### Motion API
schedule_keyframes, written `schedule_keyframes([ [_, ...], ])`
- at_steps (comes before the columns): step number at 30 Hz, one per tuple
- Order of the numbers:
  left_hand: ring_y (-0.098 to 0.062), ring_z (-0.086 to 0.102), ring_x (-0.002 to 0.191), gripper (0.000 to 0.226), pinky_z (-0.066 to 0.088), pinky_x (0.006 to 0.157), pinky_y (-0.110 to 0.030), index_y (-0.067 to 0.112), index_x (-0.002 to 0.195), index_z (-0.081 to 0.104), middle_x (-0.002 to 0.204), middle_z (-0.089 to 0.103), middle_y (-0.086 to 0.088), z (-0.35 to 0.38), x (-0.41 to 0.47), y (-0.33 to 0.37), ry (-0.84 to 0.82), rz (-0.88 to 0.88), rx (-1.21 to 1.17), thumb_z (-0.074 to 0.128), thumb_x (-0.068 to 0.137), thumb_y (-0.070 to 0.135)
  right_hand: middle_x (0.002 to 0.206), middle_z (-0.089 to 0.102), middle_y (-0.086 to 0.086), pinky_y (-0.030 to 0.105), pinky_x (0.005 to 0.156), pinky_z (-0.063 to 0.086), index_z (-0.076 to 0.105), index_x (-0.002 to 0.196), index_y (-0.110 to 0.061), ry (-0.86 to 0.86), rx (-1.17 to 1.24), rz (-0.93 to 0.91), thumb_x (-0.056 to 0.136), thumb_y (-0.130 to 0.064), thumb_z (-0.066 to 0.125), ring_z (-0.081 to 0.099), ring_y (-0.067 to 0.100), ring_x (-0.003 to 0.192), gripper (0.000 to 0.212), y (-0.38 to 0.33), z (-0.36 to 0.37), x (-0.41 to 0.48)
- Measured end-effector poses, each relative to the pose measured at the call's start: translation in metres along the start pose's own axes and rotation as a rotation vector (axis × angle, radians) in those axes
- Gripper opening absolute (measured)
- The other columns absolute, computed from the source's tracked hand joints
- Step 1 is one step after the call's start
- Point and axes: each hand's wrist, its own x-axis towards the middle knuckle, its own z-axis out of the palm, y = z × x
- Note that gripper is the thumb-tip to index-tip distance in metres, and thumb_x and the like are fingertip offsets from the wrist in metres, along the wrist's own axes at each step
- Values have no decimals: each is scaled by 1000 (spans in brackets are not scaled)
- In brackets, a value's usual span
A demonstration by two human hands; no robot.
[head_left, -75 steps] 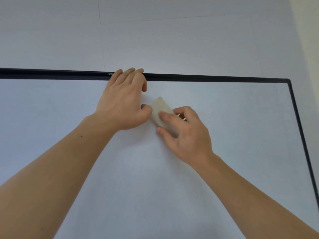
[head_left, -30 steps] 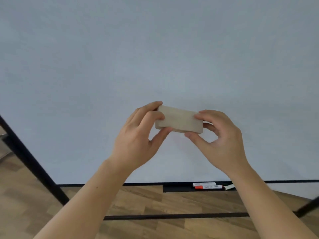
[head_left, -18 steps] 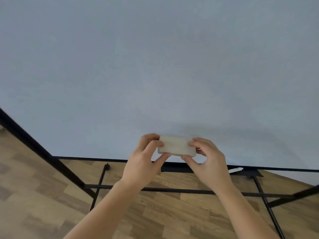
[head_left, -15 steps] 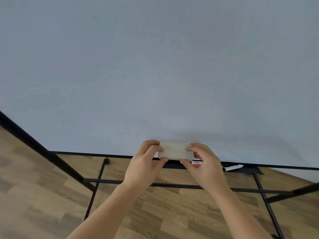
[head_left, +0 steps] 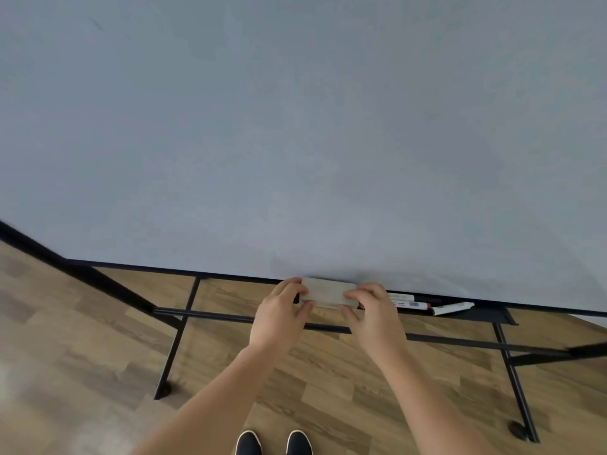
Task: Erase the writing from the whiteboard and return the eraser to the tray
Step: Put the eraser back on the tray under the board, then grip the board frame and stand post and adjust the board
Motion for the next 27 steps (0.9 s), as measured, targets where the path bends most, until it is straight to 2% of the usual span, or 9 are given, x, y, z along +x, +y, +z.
schedule_keyframes([
  [8,-13,65,106,23,44,82,-19,17,114,71,134,62,7,11,6,-2,-43,-67,34,67,94,27,100,64,0,24,77,47,76,96,-10,19,-109,-76,80,-14,81,64,20,94,17,11,10,5],
  [11,-12,64,106,23,42,81,-17,18,115,71,136,61,7,9,6,-1,-62,-87,33,66,94,28,99,65,-2,32,80,52,76,98,-13,-4,-166,-75,80,-21,80,61,22,97,20,10,7,8],
  [15,-11,61,113,34,39,83,-17,20,126,66,140,57,9,-2,6,4,-74,-94,54,65,94,32,102,65,-3,36,84,50,75,104,-17,-34,-213,-50,83,-32,77,56,23,103,27,-5,-1,14],
  [19,-15,60,115,33,38,82,-20,23,124,66,139,57,9,-28,1,7,-7,-106,59,64,94,35,106,64,-4,32,86,49,73,109,-17,-19,-124,-106,86,-32,73,56,18,107,28,-41,-6,22],
  [22,-12,59,115,32,38,84,-18,24,124,66,140,56,10,-56,-7,4,57,-111,60,62,94,38,113,62,-11,27,81,50,68,116,-25,-44,-25,-137,90,-43,65,59,9,101,32,-83,-5,27],
  [27,-6,60,114,34,41,86,-17,29,124,65,137,58,15,-123,-26,-13,234,-139,33,62,94,44,105,64,-20,23,78,51,67,116,-29,-58,83,-299,91,-47,63,58,0,91,31,-170,8,29],
])
